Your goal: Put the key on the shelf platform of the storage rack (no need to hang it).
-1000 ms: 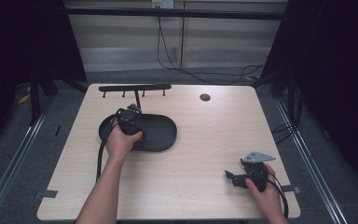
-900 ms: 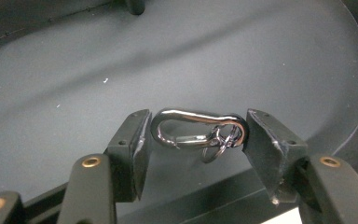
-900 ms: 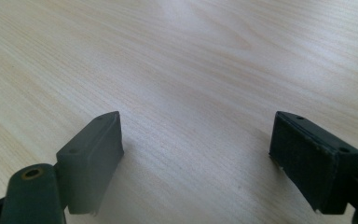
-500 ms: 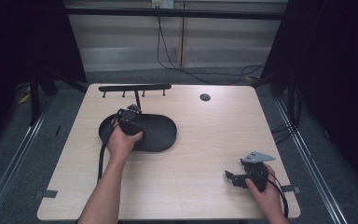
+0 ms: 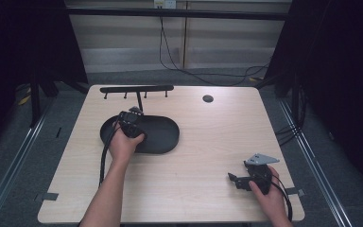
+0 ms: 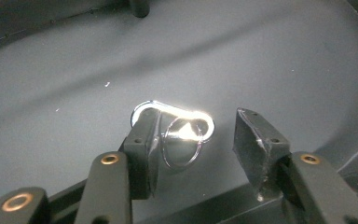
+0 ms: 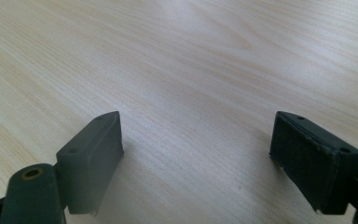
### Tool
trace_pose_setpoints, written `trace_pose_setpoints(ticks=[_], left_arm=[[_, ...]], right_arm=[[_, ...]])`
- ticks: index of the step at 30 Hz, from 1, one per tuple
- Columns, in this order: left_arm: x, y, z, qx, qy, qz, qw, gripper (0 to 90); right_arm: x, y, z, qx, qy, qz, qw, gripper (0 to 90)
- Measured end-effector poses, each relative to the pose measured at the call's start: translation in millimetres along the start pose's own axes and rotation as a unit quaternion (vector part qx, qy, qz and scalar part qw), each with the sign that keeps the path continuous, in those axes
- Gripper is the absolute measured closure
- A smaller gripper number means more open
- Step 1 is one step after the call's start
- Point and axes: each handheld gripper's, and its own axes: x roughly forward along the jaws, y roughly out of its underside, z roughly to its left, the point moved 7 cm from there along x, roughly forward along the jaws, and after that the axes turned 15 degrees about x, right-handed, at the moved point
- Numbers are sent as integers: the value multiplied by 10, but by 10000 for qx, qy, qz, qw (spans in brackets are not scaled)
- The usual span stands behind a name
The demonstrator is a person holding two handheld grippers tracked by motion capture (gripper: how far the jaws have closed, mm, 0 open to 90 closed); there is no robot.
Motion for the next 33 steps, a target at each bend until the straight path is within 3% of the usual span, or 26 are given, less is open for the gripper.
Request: trace_pose_setpoints(ticks=[18, 33], left_arm=[[-72, 20, 28, 27, -80, -75, 9999, 432], [-178, 54, 45, 48, -25, -152, 9999, 377]], right_arm=[[0, 0, 0, 0, 0, 1, 10000, 164], [0, 0, 0, 0, -1, 0, 10000, 164]])
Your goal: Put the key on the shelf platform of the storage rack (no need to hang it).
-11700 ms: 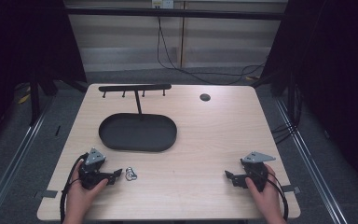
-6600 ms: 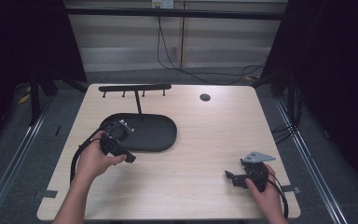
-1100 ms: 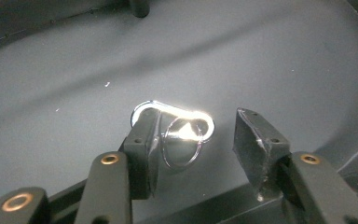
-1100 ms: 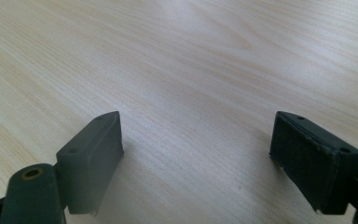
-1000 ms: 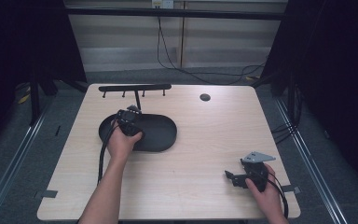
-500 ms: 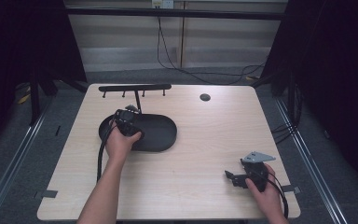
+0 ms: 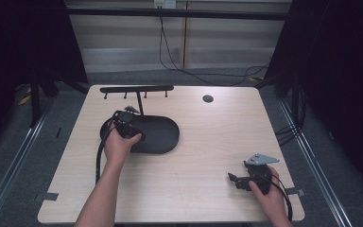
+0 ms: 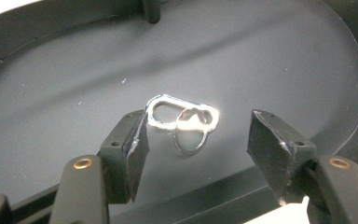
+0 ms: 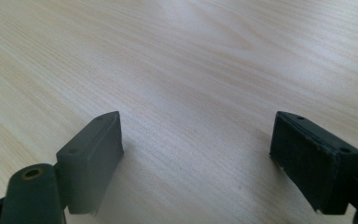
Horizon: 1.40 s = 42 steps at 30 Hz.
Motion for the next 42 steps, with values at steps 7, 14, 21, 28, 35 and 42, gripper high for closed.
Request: trace_pose_setpoints(ticks=[7, 14, 21, 28, 35, 42], left_arm=[[-51, 16, -3, 24, 55, -23, 10000, 351], [-103, 50, 21, 34, 81, -63, 9999, 345], [-166, 89, 22, 13, 112, -123, 9999, 333], [-219, 143, 32, 9, 135, -150, 9998, 324], [-269, 179, 2, 130, 200, -150, 9996, 314], [-302, 218, -71, 253, 302, -139, 9991, 304]], right_arm=[[0, 0, 0, -3, 0, 1, 10000, 164], [0, 0, 0, -1, 1, 1, 10000, 164], [0, 0, 0, -2, 0, 1, 10000, 164], [0, 0, 0, -1, 0, 1, 10000, 164], [0, 0, 0, 0, 1, 1, 10000, 164], [0, 0, 0, 0, 1, 1, 10000, 164]])
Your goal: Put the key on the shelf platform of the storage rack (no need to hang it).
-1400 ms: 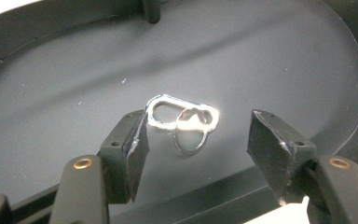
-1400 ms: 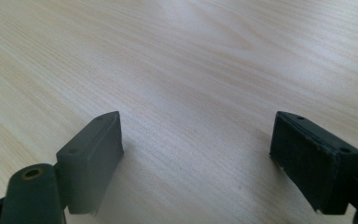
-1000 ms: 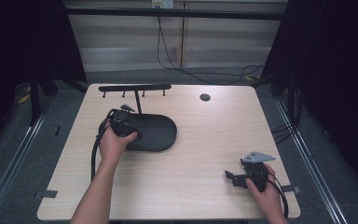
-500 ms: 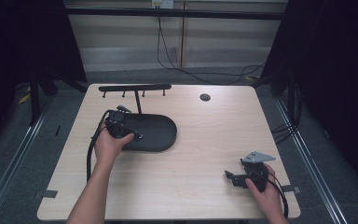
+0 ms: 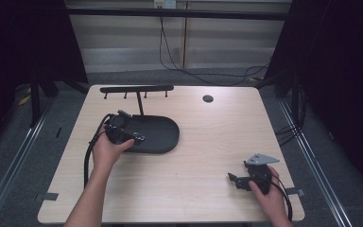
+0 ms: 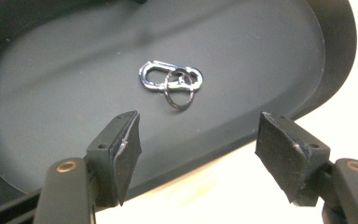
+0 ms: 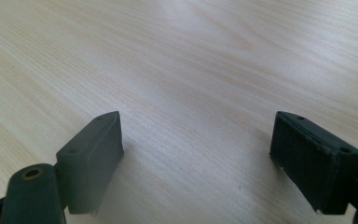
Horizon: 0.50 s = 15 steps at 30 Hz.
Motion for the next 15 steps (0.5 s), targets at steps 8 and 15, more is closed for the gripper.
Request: trace_pose_setpoints(ticks=[8, 15], left_arm=[[-50, 25, -53, 37, 42, -86, 9999, 298], [-97, 75, -72, 140, -14, -163, 9998, 283]], right_arm=[[0, 0, 0, 1, 0, 0, 10000, 164], [0, 0, 0, 0, -1, 0, 10000, 164]])
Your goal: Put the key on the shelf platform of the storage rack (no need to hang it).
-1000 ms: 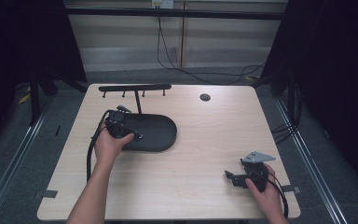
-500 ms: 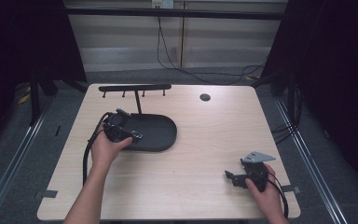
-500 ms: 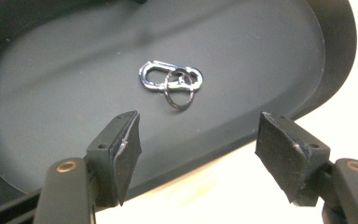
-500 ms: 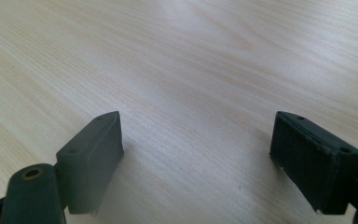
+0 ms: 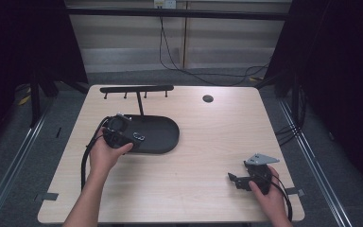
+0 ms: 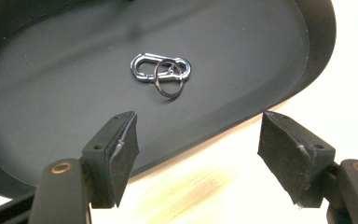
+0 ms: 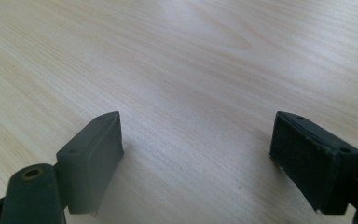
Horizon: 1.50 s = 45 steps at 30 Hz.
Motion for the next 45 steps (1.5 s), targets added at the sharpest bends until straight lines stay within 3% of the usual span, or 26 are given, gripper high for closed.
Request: trace_pose_setpoints(ticks=[16, 45], left_arm=[[-33, 162, -46, 51, 28, -71, 10000, 237], [-73, 482, -215, 182, 100, -195, 9996, 237]], right_arm=[[0, 0, 0, 0, 0, -1, 10000, 164], [0, 0, 0, 0, 0, -1, 10000, 164]])
